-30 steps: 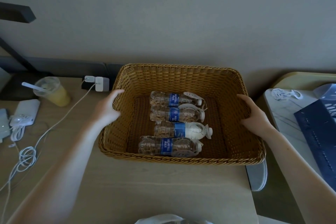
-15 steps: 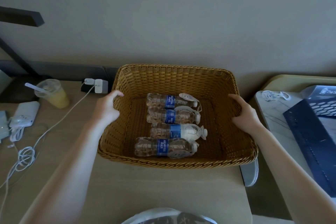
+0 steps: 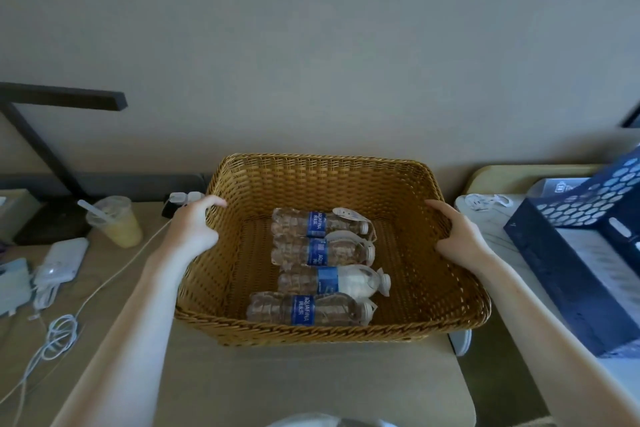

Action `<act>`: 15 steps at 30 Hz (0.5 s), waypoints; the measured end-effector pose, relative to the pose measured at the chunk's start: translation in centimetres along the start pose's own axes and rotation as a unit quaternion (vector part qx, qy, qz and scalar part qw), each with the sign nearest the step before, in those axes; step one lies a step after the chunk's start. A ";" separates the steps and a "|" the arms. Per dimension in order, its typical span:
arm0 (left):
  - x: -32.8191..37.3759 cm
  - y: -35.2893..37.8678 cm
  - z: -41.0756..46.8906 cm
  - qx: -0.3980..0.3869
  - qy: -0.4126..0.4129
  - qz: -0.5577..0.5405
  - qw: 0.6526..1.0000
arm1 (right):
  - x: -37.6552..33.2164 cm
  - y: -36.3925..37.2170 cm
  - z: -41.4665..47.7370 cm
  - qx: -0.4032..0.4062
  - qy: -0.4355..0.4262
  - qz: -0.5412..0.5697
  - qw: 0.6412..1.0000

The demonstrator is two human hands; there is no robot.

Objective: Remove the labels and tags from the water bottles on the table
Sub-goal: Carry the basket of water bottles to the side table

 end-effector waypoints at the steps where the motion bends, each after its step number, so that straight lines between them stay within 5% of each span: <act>1: 0.3 -0.4 -0.4 0.005 0.005 0.002 1.000 | -0.3 -0.5 -0.5 0.008 -0.005 0.000 1.000; 15: -0.3 -1.6 -6.2 -0.019 0.040 -0.013 0.999 | 0.9 -0.9 -9.3 0.028 0.014 0.017 0.999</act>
Point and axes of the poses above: each hand's wrist, its own z-axis towards the middle knuckle, its own y-axis out of the palm, x = y × z, the point moved 10 cm from there along z, towards the middle knuckle, and after that the axes turned 2 degrees about y, right-handed, at the moved point
